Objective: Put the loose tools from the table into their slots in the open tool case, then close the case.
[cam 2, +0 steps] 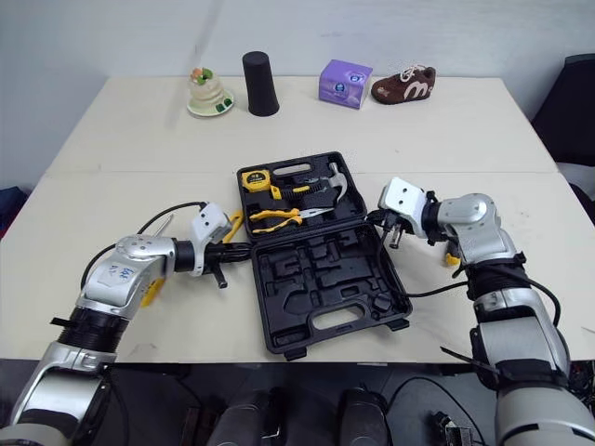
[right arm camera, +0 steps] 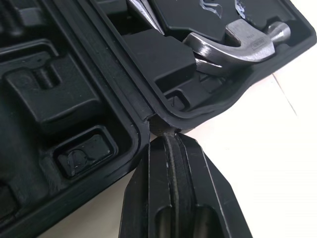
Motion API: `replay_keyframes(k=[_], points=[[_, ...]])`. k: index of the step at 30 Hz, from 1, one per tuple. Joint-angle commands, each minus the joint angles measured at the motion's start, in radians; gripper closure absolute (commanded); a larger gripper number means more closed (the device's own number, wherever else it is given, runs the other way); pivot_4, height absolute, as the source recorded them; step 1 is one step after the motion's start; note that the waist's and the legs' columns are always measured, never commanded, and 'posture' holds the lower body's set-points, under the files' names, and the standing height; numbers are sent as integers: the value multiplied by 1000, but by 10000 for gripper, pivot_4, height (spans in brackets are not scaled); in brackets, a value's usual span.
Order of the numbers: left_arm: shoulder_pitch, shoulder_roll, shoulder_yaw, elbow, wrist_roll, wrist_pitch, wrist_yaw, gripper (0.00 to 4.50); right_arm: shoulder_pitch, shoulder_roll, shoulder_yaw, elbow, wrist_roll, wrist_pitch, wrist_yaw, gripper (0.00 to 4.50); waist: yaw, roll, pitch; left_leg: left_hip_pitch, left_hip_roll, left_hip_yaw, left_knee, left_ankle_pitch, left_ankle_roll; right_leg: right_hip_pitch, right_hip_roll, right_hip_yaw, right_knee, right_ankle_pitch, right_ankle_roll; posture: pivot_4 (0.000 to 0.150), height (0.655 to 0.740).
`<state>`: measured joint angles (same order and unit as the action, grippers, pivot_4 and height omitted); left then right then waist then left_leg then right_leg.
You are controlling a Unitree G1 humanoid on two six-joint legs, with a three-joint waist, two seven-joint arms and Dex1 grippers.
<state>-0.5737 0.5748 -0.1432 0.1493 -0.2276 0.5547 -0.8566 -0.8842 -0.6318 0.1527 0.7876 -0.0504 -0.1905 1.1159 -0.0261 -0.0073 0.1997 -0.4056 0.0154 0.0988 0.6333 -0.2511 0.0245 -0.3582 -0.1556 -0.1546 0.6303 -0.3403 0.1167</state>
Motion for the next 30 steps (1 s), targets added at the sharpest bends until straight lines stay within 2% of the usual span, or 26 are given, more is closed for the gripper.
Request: replay_keyframes(k=[1,9,16,22,30], points=[[-30,-29,0,-15,-1,-45,-15,45000,43,-6,0,-61,41,1,91,44362,3,0,0,0,0,-1,1,0,0,1,0,0,0,0,0,1500,7400],[-61,-69,-19,57,50,-132,-23,45000,162,-70,-43,-247,141,134,238,44362,26,0,0,0,0,-2,3,0,0,1,0,-1,1,0,0,1500,7400],[-108,-105,-17,123,80,-176,-31,45000,265,-122,-96,-388,165,193,195,44362,35,0,0,-1,-1,-3,5,0,1,2,0,-2,1,0,0,1500,7400],[-112,-103,-16,105,69,-165,-78,45000,282,-112,-118,-372,121,115,63,44362,32,0,0,-2,0,-2,6,0,1,1,0,-2,2,0,0,1500,7400],[-87,-62,13,72,92,-141,-56,45000,267,-113,-80,-346,155,138,155,44362,25,0,0,-2,0,-3,6,0,1,1,0,-2,1,0,0,1500,7400]])
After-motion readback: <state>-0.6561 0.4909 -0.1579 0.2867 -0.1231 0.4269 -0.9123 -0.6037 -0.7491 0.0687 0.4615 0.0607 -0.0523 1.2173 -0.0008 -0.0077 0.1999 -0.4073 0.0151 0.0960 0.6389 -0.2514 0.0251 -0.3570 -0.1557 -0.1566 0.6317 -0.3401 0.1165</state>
